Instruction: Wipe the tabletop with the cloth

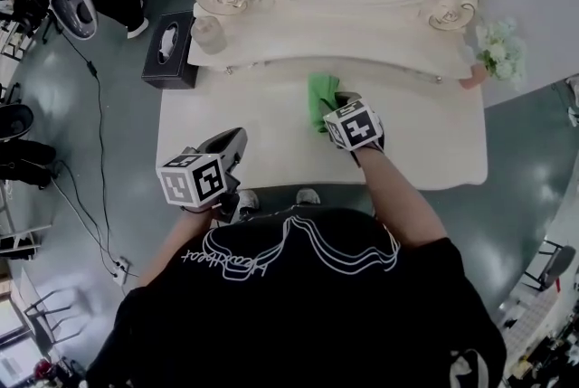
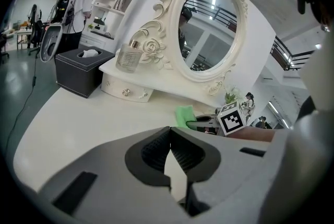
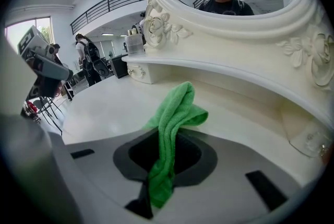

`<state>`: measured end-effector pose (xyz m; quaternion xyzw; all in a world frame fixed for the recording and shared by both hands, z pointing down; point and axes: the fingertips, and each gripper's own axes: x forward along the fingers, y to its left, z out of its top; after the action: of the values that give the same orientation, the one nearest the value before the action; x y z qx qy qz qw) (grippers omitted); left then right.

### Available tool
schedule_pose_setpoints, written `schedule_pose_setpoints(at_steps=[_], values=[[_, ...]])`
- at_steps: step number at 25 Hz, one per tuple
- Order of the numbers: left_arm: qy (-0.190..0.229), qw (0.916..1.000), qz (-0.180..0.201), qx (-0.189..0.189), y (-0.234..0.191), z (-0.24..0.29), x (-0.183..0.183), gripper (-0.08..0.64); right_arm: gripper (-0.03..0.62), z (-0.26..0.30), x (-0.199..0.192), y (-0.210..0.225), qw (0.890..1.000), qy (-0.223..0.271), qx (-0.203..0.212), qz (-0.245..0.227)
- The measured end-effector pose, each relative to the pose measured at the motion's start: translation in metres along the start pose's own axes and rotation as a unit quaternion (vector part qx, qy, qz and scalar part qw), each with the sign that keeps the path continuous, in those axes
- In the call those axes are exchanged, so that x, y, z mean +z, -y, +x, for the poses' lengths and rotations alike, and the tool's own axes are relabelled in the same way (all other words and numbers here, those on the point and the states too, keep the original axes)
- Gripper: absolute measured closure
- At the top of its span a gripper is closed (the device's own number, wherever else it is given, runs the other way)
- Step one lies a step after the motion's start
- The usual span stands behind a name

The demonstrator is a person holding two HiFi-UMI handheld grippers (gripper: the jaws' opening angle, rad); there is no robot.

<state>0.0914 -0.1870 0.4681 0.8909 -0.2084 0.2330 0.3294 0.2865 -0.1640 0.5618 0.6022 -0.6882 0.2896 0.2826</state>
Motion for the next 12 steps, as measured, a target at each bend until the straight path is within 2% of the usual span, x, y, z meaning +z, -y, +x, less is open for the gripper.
schedule_pose_setpoints(at_steps=[12], values=[[0.008,0.9999,0.01,-0.009,0.042,0.022,-0.009,0.556,0.532,-0.028,-0.027,0.043,1.0,0.009,-0.021,0.014]])
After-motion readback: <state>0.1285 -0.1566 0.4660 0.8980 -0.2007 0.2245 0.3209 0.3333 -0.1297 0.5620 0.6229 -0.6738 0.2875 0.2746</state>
